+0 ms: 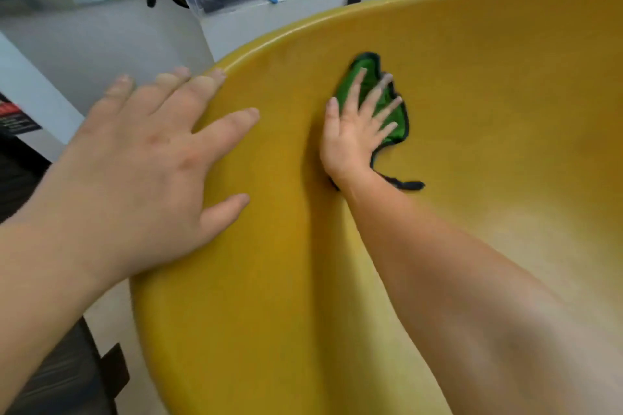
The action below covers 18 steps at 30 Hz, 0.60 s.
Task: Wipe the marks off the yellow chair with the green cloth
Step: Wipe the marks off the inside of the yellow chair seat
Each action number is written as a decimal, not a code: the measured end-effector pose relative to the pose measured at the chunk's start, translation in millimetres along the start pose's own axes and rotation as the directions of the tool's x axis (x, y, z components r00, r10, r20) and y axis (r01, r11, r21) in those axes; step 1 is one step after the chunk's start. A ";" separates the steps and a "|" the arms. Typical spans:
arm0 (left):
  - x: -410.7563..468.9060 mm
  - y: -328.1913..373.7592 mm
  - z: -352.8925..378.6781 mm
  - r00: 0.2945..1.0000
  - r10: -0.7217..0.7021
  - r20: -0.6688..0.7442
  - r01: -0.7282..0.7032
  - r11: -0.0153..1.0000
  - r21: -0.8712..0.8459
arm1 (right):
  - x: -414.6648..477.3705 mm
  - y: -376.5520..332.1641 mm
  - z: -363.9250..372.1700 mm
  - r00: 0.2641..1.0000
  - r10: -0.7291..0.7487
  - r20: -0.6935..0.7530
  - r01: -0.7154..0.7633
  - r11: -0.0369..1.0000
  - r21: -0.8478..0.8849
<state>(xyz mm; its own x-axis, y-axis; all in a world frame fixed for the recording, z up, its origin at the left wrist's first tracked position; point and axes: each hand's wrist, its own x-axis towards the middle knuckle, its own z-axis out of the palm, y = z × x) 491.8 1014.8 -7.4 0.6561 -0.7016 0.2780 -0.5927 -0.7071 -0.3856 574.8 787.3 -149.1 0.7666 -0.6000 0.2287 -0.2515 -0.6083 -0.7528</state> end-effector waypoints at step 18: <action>77.2 -14.0 -18.5 0.840 -0.342 0.422 0.499 0.791 -0.354 | -170.3 -38.3 -134.9 0.535 0.364 0.762 -0.653 0.751 0.100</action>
<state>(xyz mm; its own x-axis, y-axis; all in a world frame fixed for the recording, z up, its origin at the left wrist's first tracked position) 542.1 968.9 35.8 0.9505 -0.3106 -0.0057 -0.3066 -0.9407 0.1452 374.2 842.6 -76.0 0.7688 -0.1467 -0.6224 -0.6306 -0.0131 -0.7760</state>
